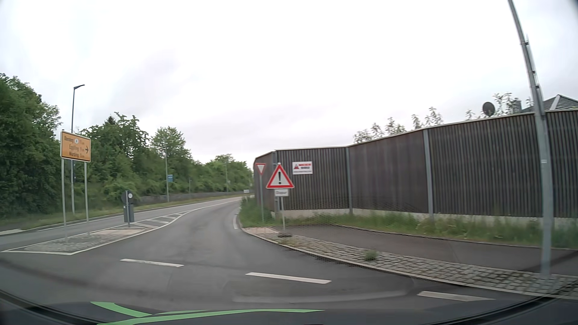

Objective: Follow the waypoints while adhering to traffic rules and regulations

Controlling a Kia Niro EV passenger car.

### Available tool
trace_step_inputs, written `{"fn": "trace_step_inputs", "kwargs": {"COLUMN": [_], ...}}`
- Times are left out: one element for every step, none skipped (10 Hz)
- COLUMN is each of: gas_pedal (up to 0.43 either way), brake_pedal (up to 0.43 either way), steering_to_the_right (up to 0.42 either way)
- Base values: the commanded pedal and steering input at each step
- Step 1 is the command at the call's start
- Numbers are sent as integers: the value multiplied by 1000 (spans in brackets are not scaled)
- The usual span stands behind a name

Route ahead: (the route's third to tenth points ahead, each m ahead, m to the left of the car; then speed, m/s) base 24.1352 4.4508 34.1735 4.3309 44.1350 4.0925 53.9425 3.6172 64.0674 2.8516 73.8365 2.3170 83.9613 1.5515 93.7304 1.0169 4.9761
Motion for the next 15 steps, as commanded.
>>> {"fn": "trace_step_inputs", "kwargs": {"gas_pedal": [197,197,197,197,209,209,209,220,220,228,228,228,228,228,240], "brake_pedal": [0,0,0,0,0,0,0,0,0,0,0,0,0,0,0], "steering_to_the_right": [-382,-323,-284,-233,-188,-146,-114,-88,-68,-51,-33,-15,-4,8,12]}}
